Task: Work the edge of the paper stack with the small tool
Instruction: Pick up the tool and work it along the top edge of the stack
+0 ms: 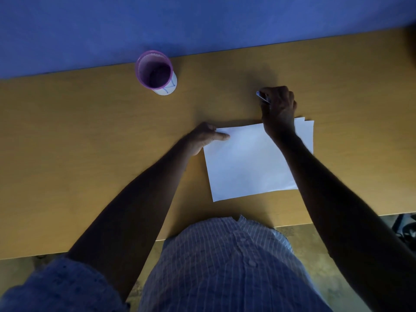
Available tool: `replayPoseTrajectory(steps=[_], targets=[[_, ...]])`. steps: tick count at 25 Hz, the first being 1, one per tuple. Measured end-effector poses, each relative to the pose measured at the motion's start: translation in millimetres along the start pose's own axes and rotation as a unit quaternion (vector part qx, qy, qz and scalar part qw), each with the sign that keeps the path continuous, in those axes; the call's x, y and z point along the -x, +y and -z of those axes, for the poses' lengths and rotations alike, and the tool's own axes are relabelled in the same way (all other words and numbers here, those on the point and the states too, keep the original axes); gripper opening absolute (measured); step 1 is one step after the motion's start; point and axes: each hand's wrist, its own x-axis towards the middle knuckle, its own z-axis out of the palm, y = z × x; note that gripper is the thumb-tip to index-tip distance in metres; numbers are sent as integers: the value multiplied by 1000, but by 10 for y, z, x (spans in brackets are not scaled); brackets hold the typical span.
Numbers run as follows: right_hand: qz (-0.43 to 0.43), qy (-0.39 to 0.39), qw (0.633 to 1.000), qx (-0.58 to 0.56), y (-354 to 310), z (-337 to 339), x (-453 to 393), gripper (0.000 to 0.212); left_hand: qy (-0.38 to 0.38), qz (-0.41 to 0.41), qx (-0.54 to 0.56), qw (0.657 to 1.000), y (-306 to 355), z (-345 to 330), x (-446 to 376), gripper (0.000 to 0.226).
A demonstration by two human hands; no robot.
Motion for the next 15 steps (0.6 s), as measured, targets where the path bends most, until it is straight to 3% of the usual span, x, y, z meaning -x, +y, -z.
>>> replayPoseTrajectory(steps=[7, 11, 15], targets=[[13, -13, 999, 51, 20, -60, -71, 33, -3, -7, 8, 1000, 8, -10, 33, 27], [11, -18, 998, 54, 17, -31, -55, 37, 4, -7, 4, 1000, 3, -12, 41, 36], [22, -18, 999, 22, -56, 45, -37, 36, 18, 1, 15, 1000, 11, -29, 36, 23]])
